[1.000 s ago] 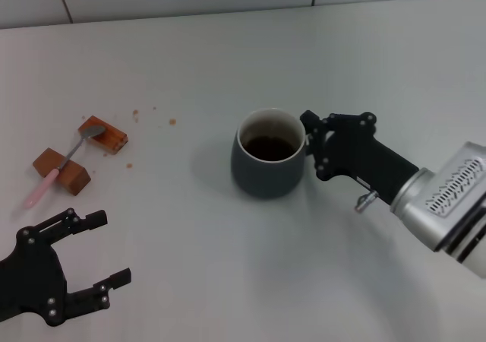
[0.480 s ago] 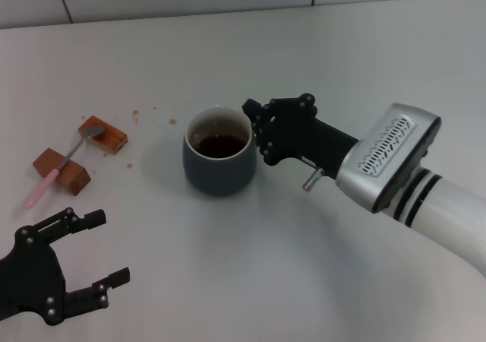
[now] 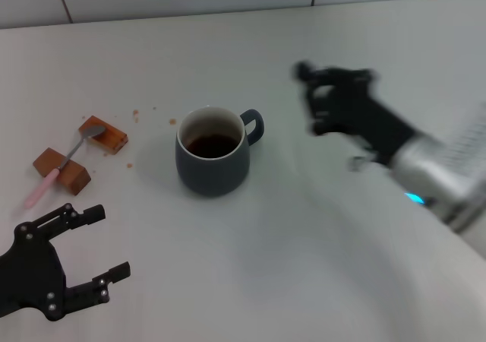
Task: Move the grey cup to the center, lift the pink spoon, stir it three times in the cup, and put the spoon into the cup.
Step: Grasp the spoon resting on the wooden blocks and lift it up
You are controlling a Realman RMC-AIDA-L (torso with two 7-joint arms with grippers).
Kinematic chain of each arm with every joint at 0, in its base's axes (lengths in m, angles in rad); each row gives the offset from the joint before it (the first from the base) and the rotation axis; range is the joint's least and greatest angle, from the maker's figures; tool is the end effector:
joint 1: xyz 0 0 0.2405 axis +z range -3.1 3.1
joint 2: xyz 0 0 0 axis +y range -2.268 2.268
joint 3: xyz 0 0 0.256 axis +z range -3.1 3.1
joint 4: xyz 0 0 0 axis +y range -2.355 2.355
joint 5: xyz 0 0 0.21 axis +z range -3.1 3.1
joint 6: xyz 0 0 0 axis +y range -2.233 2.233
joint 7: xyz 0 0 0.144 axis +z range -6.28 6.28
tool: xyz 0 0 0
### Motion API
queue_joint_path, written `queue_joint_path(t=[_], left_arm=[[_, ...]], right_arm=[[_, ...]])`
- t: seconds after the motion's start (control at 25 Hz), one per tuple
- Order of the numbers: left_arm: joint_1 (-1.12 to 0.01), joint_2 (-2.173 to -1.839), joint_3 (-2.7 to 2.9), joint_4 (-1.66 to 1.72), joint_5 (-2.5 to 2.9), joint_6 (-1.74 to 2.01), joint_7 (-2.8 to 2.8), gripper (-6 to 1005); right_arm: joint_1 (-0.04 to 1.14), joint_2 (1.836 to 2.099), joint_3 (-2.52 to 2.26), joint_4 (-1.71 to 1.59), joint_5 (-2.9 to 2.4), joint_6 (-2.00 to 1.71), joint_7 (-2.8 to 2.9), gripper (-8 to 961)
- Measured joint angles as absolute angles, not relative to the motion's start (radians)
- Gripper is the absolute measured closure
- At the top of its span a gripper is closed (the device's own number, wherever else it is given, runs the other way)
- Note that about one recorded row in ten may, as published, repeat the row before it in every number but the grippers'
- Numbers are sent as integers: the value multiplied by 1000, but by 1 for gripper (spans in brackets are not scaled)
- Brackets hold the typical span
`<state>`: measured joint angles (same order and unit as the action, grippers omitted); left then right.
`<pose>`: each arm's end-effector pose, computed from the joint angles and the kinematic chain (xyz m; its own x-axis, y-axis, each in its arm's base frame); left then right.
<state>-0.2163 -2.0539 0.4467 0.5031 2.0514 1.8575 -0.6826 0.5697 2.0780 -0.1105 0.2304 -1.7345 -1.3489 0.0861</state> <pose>-0.3367 0.1984 0.0120 0.8077 0.0095 0.5895 0.2648 -0.8992 -0.3483 0.2503 0.3138 -0.0763 0.7284 0.1594 -0.6663 -0.4689 -0.5931 -0.6545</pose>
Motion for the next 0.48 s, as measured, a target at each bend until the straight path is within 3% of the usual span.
queue_joint_path(t=[0.32,0.48], left_arm=[[-211,-2052,440,500,2043,1873,-683,188],[-209,-2051,434,500,2043,1883,-683,188]], right_arm=[[324,2075,-248,-118,-1773,-1745,358,919],[260,2074,-344,-221,-1814,-1782,449,918]])
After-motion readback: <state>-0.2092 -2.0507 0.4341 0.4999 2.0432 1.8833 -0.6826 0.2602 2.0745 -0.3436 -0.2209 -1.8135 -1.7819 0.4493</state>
